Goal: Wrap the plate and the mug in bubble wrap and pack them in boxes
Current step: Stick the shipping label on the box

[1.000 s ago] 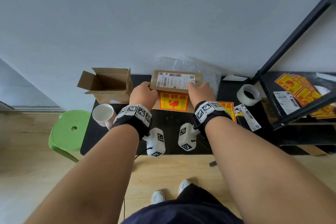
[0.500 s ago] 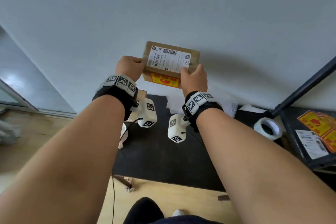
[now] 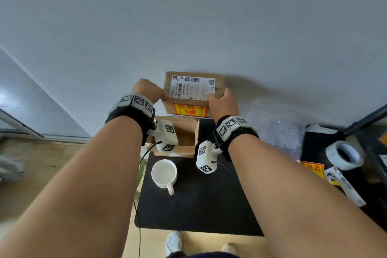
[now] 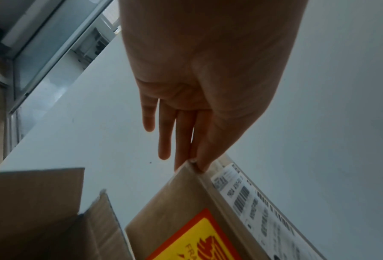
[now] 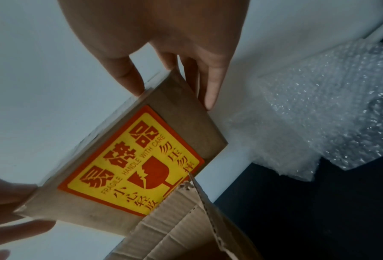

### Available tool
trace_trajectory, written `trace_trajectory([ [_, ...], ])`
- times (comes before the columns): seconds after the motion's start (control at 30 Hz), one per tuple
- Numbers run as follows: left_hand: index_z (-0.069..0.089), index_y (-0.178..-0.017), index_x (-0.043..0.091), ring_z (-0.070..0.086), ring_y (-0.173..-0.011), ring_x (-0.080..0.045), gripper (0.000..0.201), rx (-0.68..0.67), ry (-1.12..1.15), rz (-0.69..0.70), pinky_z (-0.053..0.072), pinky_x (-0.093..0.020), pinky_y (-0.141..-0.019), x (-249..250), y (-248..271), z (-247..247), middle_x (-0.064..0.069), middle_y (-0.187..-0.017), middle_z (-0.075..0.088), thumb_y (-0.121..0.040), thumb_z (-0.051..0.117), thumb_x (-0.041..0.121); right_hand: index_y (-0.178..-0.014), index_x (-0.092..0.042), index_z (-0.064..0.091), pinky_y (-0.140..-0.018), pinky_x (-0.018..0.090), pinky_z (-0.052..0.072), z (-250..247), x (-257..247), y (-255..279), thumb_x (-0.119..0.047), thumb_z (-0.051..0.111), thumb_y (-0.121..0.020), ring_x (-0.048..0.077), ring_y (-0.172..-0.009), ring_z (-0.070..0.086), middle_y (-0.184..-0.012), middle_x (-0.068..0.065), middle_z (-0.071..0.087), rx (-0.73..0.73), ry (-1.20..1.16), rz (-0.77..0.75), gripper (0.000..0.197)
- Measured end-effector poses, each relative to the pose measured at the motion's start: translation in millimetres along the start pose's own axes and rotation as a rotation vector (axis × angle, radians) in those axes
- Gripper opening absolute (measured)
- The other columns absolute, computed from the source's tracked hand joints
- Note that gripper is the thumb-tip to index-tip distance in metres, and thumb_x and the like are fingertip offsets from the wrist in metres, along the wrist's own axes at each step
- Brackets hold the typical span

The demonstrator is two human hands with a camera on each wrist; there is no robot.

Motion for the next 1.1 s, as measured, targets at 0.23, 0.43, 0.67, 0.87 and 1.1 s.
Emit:
trace_trajectory([
  [0.23, 0.071, -0.097, 0.008, 0.063, -0.087, -0.020, 0.029, -0.123, -0.134, -0.049, 0.046, -0.027, -0.064, -32.6, -37.2, 2.7, -0.005, -0.100, 0.069, -0.075, 0.078, 0.025, -0.123, -0.017, 0.053, -0.086, 0.041, 0.055, 35.9, -2.0, -4.8, -0.032, 0.052, -0.082, 0.022, -0.100, 0.063, -0.117, -0.002, 0.065, -0.067, 0.012, 0.123, 0.043],
  [0.43, 0.070, -0.112, 0.014, 0.062, -0.096, -0.018, 0.027, -0.231, -0.265, -0.026, 0.050, -0.026, -0.077, -57.2, -49.0, 21.1, -0.005, -0.115, 0.067, -0.092, 0.059, 0.028, -0.127, -0.019, 0.052, -0.086, 0.035, 0.053, 59.9, 13.2, -11.5, -0.021, 0.052, -0.087, 0.022, -0.103, 0.063, -0.121, 0.000, 0.065, -0.137, 0.029, 0.224, 0.040],
  [0.67, 0.068, -0.101, 0.006, 0.060, -0.094, -0.019, 0.020, -0.289, -0.245, -0.098, 0.049, -0.026, -0.081, -70.5, -51.0, 43.9, -0.008, -0.102, 0.065, -0.093, 0.059, 0.022, -0.144, -0.017, 0.039, -0.097, 0.038, 0.047, 76.4, 34.8, -22.3, -0.013, 0.047, -0.089, 0.028, -0.116, 0.057, -0.134, 0.006, 0.057, -0.224, 0.092, 0.349, 0.055],
  [0.87, 0.065, -0.117, 0.000, 0.062, -0.111, -0.028, 0.032, -0.332, -0.161, -0.100, 0.043, -0.021, -0.060, -76.5, -51.6, 62.1, -0.014, -0.120, 0.066, -0.089, 0.062, 0.017, -0.152, -0.018, 0.026, -0.102, 0.038, 0.043, 77.3, 48.6, -27.7, -0.006, 0.040, -0.094, 0.031, -0.127, 0.048, -0.146, 0.008, 0.045, -0.240, 0.109, 0.407, 0.061],
  [1.1, 0.065, -0.114, 0.010, 0.049, -0.090, -0.016, 0.022, -0.301, -0.132, -0.038, 0.036, -0.013, -0.057, -86.3, -57.1, 64.2, -0.013, -0.125, 0.063, -0.094, 0.056, 0.012, -0.156, -0.023, 0.007, -0.084, 0.026, 0.039, 74.3, 46.7, -27.3, -0.008, 0.041, -0.098, 0.028, -0.123, 0.052, -0.149, 0.007, 0.041, -0.293, 0.135, 0.368, 0.070],
])
Point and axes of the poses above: each hand's wrist, its own y-axis away from the middle knuckle, its own z-axis out of the palm, x = y × z, the point moved 1 cm from there along -y, towards the middle knuckle
